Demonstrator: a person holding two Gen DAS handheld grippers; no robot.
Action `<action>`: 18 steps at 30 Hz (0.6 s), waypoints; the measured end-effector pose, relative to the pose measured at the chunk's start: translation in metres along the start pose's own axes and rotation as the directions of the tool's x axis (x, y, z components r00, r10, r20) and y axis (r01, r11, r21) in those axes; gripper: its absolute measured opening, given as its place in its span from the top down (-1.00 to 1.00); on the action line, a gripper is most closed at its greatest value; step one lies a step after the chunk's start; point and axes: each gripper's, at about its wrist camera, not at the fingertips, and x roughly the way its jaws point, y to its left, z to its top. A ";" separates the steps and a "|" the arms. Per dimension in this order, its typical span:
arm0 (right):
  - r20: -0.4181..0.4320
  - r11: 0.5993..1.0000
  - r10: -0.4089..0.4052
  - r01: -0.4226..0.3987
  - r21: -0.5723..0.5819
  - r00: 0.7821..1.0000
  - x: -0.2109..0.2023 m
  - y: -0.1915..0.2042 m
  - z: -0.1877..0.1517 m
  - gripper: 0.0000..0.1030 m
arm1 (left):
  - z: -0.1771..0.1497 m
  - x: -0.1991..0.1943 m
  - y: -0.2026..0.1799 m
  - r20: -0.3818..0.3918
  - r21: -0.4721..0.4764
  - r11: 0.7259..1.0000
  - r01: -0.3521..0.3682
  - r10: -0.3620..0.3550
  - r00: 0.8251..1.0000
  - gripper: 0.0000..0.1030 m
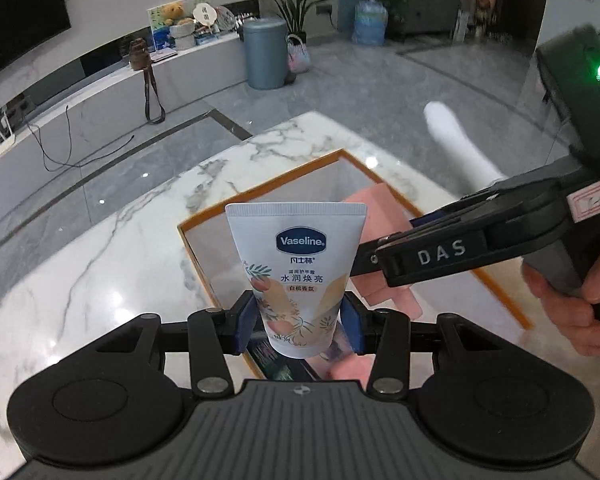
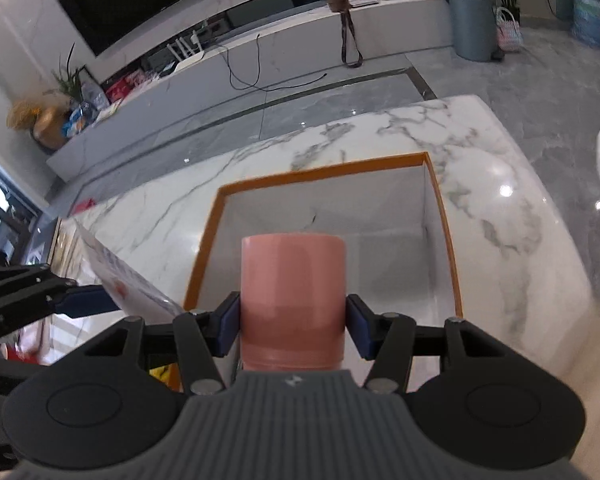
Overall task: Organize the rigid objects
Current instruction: 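Lower the Vaseline tube and pink bottle into the orange box and open both tools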
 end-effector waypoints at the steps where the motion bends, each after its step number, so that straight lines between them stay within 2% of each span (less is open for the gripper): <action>1: -0.001 1.000 0.009 -0.009 0.014 1.000 0.008 -0.006 0.005 -0.08 | 0.005 0.011 0.003 -0.016 0.008 1.000 -0.008 0.009 1.000 -0.01; 6: -0.017 0.995 0.036 -0.034 0.091 0.999 0.057 -0.023 0.024 -0.08 | 0.021 0.062 0.021 -0.057 0.018 0.999 -0.046 0.047 0.997 -0.01; 11: -0.054 0.990 0.050 -0.042 0.138 0.997 0.100 -0.034 0.035 -0.08 | 0.025 0.096 0.035 -0.083 0.041 0.996 -0.075 0.078 0.993 -0.01; 16: -0.094 0.978 0.092 -0.072 0.195 0.991 0.122 -0.043 0.039 -0.08 | 0.022 0.115 0.029 -0.113 0.155 0.986 -0.065 0.083 0.990 -0.01; 18: -0.098 0.978 0.093 -0.072 0.195 0.991 0.128 -0.043 0.043 -0.08 | 0.021 0.122 0.026 -0.117 0.195 0.977 -0.083 0.107 0.987 -0.01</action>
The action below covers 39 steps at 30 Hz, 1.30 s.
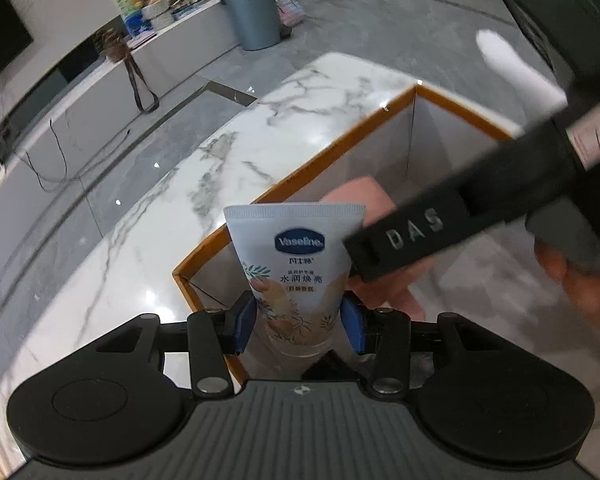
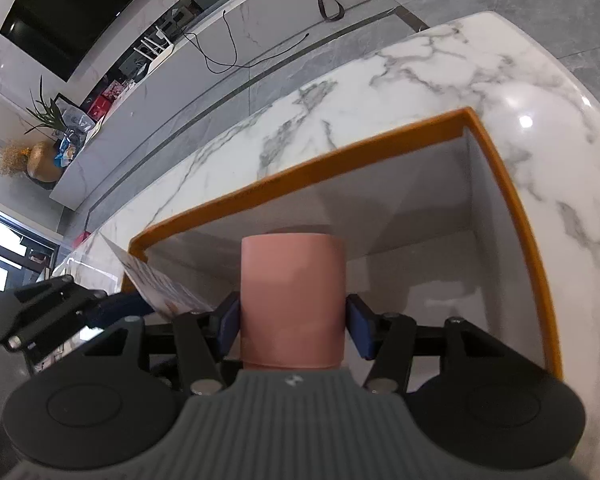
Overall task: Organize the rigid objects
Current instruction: 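Lower the Vaseline tube and pink bottle into the orange box and open both tools, then move both tools back to the table toward the white box and plaid case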
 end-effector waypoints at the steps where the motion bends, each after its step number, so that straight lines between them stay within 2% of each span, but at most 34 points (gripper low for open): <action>1: -0.003 1.000 0.001 -0.001 0.005 1.000 0.002 0.000 0.002 -0.08 | 0.001 0.004 -0.001 -0.007 0.015 1.000 -0.017 0.017 1.000 -0.01; 4: -0.030 0.999 0.025 -0.024 0.035 0.999 0.013 -0.004 0.003 -0.08 | 0.000 0.010 -0.002 -0.016 0.037 0.999 -0.030 0.031 0.999 -0.02; 10: -0.069 0.999 0.019 -0.017 0.032 0.997 0.030 0.000 -0.004 -0.07 | 0.000 0.012 -0.007 -0.030 0.074 0.995 -0.066 0.069 0.997 -0.03; 17: -0.065 0.999 0.024 -0.021 0.041 0.998 0.030 -0.001 -0.005 -0.10 | -0.001 0.009 -0.006 -0.046 0.073 0.996 -0.044 0.047 0.998 -0.15; 20: -0.059 0.997 0.060 -0.057 0.050 0.996 0.030 -0.001 -0.004 -0.10 | -0.003 0.004 -0.003 -0.041 0.046 0.999 -0.008 0.010 0.999 -0.16; 23: -0.047 0.999 0.046 -0.045 0.031 0.998 0.027 0.001 -0.004 -0.07 | -0.003 -0.003 0.000 -0.027 0.015 1.000 0.007 -0.007 1.000 -0.16; 26: -0.040 0.999 0.038 -0.037 0.023 0.998 0.027 0.001 -0.006 0.06 | -0.005 -0.015 0.006 0.000 -0.034 0.998 0.044 -0.044 0.999 -0.16; 28: -0.036 0.998 0.057 -0.056 0.022 0.998 0.026 0.004 -0.006 0.22 | -0.007 -0.023 0.010 0.021 -0.064 0.996 0.060 -0.059 0.998 -0.16; 30: -0.041 0.998 0.069 -0.069 0.005 0.997 0.026 0.007 -0.007 0.28 | -0.008 -0.029 0.014 0.038 -0.088 0.994 0.067 -0.064 0.997 -0.16; 35: -0.043 0.997 0.075 -0.074 0.006 0.996 0.026 0.008 -0.010 0.29 | -0.009 -0.036 0.020 0.050 -0.122 0.989 0.088 -0.082 0.995 -0.16; 39: -0.001 0.999 0.031 -0.031 -0.034 1.000 0.018 0.012 -0.012 0.25 | -0.012 -0.042 0.026 0.067 -0.160 0.980 0.119 -0.109 0.992 -0.16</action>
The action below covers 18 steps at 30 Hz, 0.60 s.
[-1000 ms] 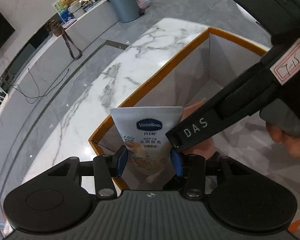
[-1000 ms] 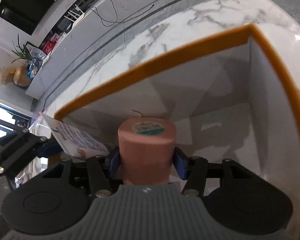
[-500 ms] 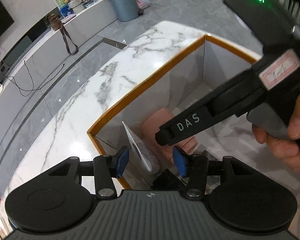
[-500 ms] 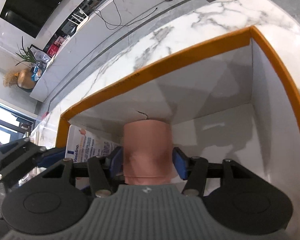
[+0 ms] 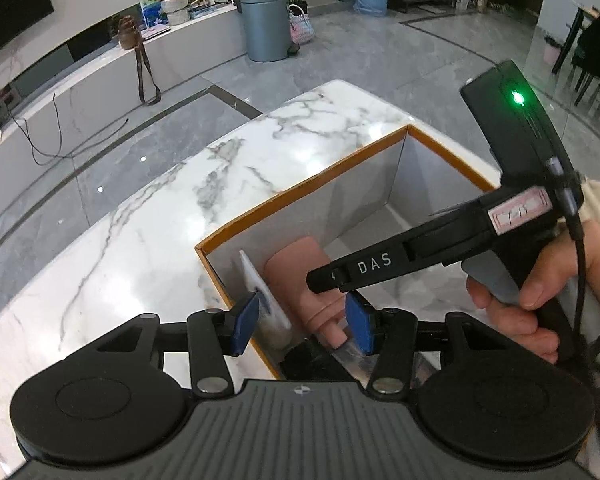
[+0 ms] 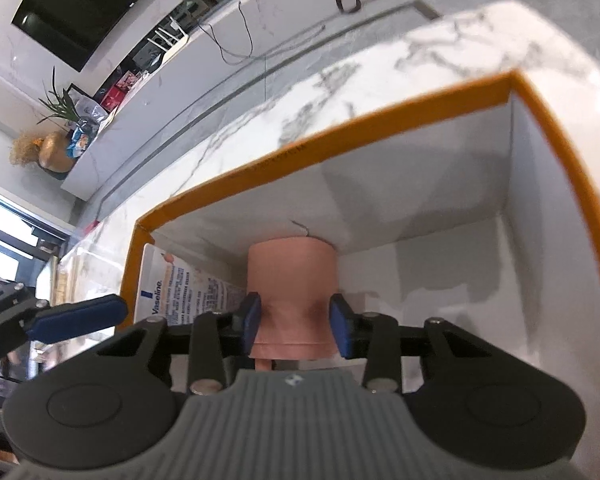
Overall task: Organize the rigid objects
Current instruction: 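Move both tools back to the table toward the white box and plaid case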
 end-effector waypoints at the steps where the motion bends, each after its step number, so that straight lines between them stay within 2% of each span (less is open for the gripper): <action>1: 0.012 1.000 -0.008 0.009 -0.012 1.000 -0.003 0.002 -0.001 0.25 | -0.001 -0.002 0.000 0.003 -0.004 1.000 0.003 -0.003 1.000 -0.16; 5: 0.076 0.996 -0.054 0.059 -0.074 0.996 -0.016 0.011 -0.010 0.24 | -0.008 -0.015 -0.002 0.021 -0.024 1.000 0.008 -0.007 1.000 -0.16; 7: 0.107 0.992 -0.072 0.082 -0.095 0.992 -0.024 0.016 -0.017 0.24 | -0.011 -0.027 0.000 0.056 -0.044 0.999 0.013 -0.010 0.998 -0.16; 12: 0.191 0.982 -0.054 0.087 -0.167 0.980 -0.048 0.039 -0.040 0.22 | -0.022 -0.067 0.012 0.123 -0.110 0.993 0.043 -0.029 0.992 -0.16; 15: 0.216 0.975 -0.022 0.068 -0.210 0.976 -0.060 0.056 -0.053 0.19 | -0.034 -0.090 0.021 0.143 -0.142 0.990 0.014 0.006 0.990 -0.16; 16: 0.221 0.971 0.000 0.053 -0.231 0.975 -0.064 0.062 -0.057 0.12 | -0.041 -0.097 0.023 0.144 -0.146 0.989 -0.005 0.027 0.989 -0.16; 18: 0.225 0.955 0.005 0.062 -0.290 0.974 -0.072 0.079 -0.066 0.10 | -0.052 -0.110 0.031 0.144 -0.162 0.986 -0.028 0.051 0.988 -0.16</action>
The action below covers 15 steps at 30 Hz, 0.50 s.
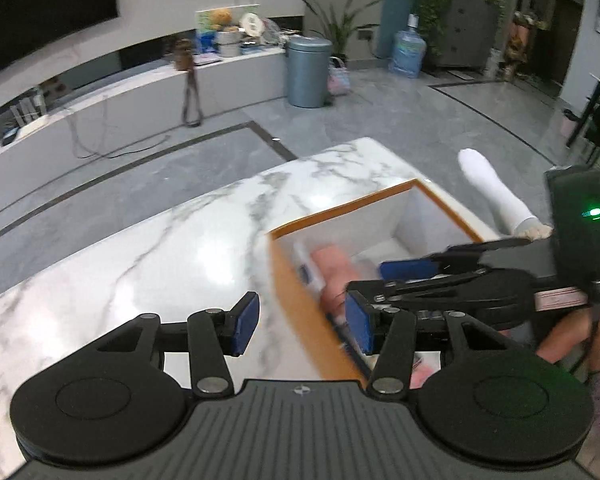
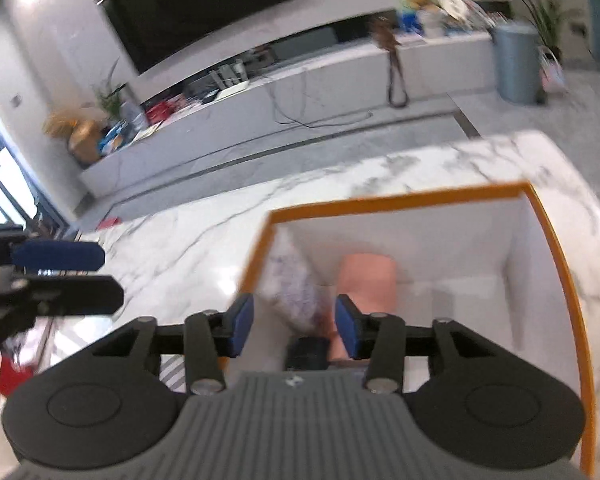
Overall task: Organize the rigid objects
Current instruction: 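Move both tools back to the table toward the white box and plaid case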
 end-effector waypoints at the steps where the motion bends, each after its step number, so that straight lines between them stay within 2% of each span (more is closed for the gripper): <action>1: -0.002 0.999 0.001 -0.001 -0.034 1.000 -0.004 0.010 0.000 0.10 | -0.006 -0.006 0.004 -0.003 -0.011 1.000 -0.012 0.012 1.000 -0.16; 5: -0.033 0.986 0.036 -0.041 -0.160 0.999 -0.019 0.054 -0.006 0.10 | -0.033 -0.028 0.024 -0.030 -0.050 0.997 -0.056 0.054 0.998 -0.16; 9: -0.098 0.946 0.064 -0.092 -0.310 0.993 -0.021 0.099 -0.018 0.01 | -0.060 -0.042 0.040 -0.083 -0.083 0.991 -0.102 0.095 0.992 -0.16; 15: -0.235 0.891 -0.004 -0.104 -0.442 0.972 0.006 0.140 -0.041 -0.12 | -0.101 -0.051 0.055 -0.125 -0.101 0.984 -0.149 0.136 0.983 -0.15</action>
